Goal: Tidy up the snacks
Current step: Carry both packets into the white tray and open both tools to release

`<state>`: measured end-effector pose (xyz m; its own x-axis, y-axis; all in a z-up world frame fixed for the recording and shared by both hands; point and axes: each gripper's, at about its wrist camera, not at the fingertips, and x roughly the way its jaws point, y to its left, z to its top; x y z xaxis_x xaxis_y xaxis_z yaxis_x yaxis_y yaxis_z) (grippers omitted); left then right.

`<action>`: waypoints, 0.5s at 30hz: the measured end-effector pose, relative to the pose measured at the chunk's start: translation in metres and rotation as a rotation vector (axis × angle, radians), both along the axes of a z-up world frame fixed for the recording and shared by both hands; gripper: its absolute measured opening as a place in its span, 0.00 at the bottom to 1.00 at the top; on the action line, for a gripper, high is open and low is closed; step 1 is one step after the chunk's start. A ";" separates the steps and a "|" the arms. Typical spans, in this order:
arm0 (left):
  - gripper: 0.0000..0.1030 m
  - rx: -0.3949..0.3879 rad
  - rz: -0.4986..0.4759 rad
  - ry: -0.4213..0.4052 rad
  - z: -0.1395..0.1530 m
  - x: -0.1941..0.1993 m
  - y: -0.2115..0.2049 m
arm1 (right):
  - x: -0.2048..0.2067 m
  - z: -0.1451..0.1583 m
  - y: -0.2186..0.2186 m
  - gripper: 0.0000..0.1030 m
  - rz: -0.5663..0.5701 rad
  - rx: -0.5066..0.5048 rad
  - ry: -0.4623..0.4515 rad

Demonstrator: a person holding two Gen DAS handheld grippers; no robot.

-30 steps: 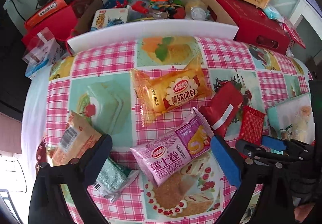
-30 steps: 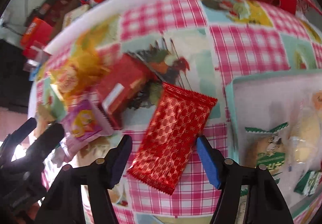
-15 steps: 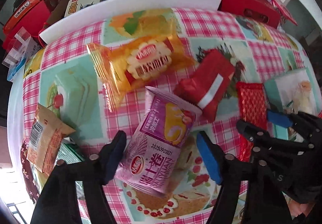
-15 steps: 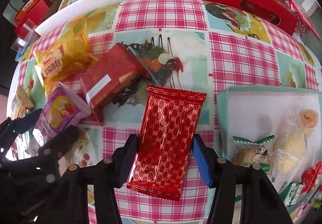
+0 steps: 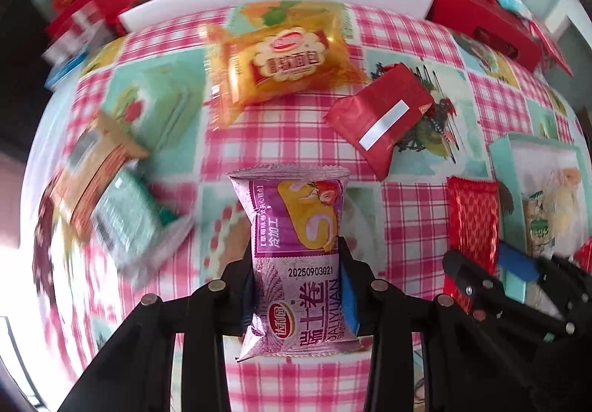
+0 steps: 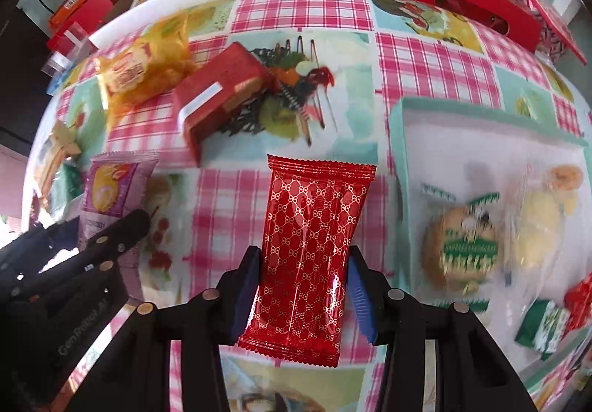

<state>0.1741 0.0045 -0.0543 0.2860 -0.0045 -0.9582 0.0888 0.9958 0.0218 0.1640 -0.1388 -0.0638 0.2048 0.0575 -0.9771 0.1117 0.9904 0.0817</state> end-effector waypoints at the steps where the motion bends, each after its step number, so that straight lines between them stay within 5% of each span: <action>1: 0.38 -0.001 0.023 -0.013 0.002 -0.008 0.001 | -0.007 0.002 -0.001 0.47 -0.003 0.007 -0.017; 8: 0.38 -0.051 0.162 -0.076 0.017 -0.063 0.001 | -0.062 0.021 -0.011 0.47 -0.020 0.060 -0.173; 15: 0.38 -0.082 0.160 -0.143 0.053 -0.087 -0.013 | -0.091 0.061 -0.020 0.47 -0.059 0.062 -0.324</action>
<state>0.0870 -0.0086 -0.0012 0.4221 -0.0243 -0.9062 -0.0687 0.9959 -0.0587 0.0735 -0.1589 -0.0030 0.5088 0.0935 -0.8558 0.1275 0.9749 0.1823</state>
